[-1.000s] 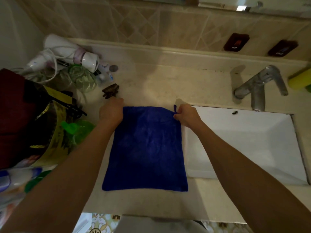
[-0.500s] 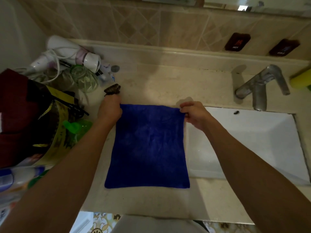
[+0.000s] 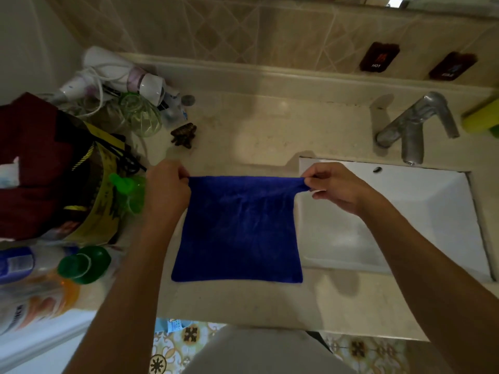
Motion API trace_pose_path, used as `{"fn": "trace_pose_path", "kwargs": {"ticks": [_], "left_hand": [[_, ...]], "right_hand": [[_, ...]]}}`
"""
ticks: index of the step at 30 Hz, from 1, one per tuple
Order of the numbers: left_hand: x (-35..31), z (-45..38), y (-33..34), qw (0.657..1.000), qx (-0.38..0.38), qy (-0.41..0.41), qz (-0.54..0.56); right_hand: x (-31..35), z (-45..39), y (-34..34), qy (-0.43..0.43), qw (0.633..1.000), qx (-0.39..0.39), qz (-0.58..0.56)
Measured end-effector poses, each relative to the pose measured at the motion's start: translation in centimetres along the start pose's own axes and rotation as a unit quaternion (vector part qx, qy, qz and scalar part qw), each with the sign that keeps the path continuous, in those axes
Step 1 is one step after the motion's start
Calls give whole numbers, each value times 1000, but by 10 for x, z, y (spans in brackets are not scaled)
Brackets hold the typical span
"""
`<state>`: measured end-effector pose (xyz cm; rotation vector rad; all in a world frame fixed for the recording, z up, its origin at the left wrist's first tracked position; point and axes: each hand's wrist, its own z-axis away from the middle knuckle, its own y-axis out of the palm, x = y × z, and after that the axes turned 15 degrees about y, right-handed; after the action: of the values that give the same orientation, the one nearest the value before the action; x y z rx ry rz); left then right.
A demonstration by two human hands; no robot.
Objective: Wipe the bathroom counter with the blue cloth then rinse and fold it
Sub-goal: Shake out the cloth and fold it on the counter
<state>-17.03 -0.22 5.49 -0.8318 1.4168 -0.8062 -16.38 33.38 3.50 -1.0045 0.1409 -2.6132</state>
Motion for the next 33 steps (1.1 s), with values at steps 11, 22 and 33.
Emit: {"fn": "trace_pose_path", "kwargs": {"ticks": [11,22,33], "left_hand": [[48,135,8,998,37,17,-42],[81,193,36,990,116,20,-82],[61,111,36,998,26,30,38]], "right_hand": [[-89,73,55,-95,967,-58,227],[-168,76,106,-162,910,-95,369],[-116,45,88,-47,939,-281,195]]}}
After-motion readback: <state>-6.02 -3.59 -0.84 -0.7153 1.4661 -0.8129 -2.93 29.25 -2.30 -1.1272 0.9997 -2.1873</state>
